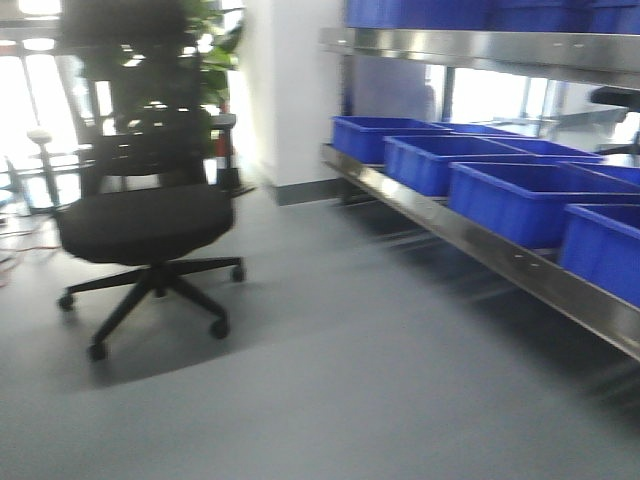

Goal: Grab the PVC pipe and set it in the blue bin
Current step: 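Drive the base past the table toward the shelf of blue bins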

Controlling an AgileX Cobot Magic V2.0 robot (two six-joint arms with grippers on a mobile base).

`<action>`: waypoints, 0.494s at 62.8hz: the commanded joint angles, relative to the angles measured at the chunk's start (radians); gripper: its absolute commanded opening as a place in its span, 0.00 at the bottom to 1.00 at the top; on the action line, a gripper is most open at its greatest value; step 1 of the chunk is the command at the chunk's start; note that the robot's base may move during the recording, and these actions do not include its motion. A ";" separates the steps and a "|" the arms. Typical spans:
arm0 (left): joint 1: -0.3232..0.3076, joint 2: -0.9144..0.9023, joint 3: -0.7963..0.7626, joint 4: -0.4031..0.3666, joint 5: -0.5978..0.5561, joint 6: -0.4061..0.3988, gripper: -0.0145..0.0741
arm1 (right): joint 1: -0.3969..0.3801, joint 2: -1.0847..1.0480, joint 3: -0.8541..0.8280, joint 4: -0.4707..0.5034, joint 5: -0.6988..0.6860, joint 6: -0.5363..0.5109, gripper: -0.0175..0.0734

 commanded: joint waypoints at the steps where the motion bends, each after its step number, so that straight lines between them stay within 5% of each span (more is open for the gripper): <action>1: -0.006 -0.004 -0.001 -0.005 -0.023 0.001 0.04 | -0.002 -0.003 0.002 -0.010 -0.022 -0.003 0.01; 31: -0.006 -0.004 -0.001 -0.005 -0.023 0.001 0.04 | -0.002 -0.003 0.002 -0.010 -0.022 -0.003 0.01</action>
